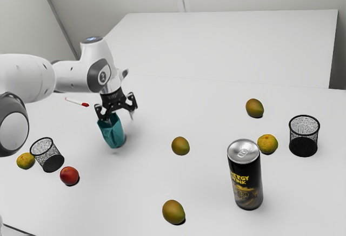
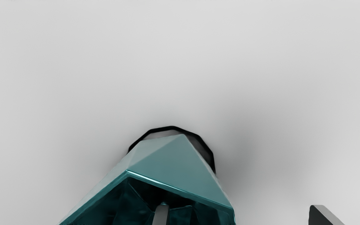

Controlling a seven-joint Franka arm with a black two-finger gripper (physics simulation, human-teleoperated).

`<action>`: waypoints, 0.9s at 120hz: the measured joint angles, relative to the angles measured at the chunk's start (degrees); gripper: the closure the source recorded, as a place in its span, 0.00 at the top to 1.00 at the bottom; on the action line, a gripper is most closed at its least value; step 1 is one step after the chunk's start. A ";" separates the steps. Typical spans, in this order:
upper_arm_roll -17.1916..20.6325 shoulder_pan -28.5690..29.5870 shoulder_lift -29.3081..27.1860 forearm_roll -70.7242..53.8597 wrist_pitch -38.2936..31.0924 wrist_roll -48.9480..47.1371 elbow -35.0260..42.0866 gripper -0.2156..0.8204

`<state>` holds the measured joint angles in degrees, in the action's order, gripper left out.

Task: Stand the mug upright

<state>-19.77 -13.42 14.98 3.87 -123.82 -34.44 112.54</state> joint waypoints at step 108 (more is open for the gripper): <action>-0.15 -0.70 -7.03 -5.08 10.76 15.73 -13.79 0.79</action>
<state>-19.92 -14.12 7.95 -1.21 -113.07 -18.71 98.75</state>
